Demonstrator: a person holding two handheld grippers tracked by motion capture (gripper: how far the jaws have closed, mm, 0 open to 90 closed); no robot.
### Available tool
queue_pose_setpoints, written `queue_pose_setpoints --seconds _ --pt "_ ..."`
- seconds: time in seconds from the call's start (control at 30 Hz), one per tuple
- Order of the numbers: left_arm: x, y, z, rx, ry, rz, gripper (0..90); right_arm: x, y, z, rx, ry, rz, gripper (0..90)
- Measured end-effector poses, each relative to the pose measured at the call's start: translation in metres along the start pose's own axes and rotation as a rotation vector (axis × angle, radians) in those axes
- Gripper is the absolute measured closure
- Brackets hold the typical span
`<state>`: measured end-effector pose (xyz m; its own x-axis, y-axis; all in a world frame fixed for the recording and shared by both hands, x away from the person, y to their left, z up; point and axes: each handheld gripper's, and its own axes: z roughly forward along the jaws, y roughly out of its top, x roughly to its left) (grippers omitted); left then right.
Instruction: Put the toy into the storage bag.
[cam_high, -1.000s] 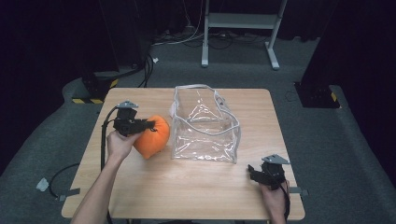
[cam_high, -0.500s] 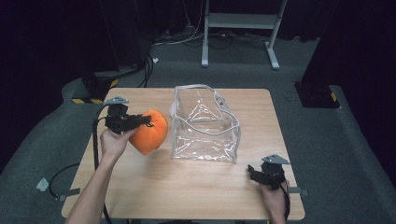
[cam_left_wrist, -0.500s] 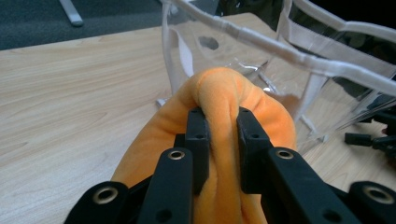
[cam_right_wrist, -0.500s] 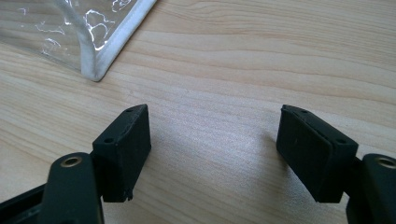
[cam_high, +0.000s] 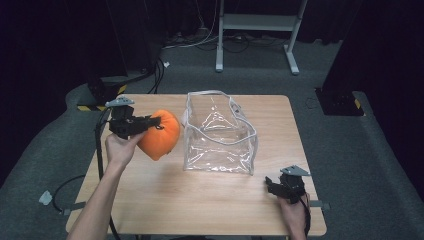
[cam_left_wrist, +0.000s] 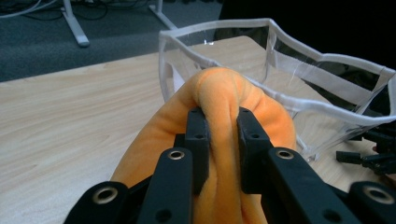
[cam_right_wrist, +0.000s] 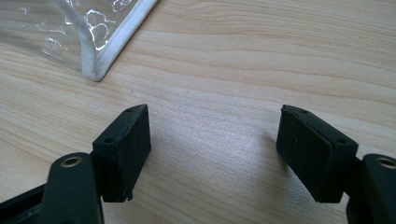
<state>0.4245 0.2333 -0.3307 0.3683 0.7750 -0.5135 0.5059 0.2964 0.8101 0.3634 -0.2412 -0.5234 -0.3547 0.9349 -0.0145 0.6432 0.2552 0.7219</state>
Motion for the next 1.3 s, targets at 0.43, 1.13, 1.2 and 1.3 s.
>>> queue_pose_setpoints --seconds 0.43,1.13,1.2,1.3 --pt "-0.021 0.017 -0.001 -0.03 -0.03 0.015 77.7 0.0 0.0 0.0 0.0 0.001 -0.001 25.9" --pt "-0.066 0.046 0.011 -0.082 -0.124 0.017 77.7 0.0 0.0 0.0 0.0 0.001 -0.003 25.9" --pt "-0.07 0.048 0.014 -0.082 -0.133 0.016 77.7 0.0 0.0 0.0 0.0 0.001 -0.002 25.9" --pt "-0.077 0.051 0.019 -0.085 -0.14 0.015 77.7 0.0 0.0 0.0 0.0 0.001 -0.003 25.9"
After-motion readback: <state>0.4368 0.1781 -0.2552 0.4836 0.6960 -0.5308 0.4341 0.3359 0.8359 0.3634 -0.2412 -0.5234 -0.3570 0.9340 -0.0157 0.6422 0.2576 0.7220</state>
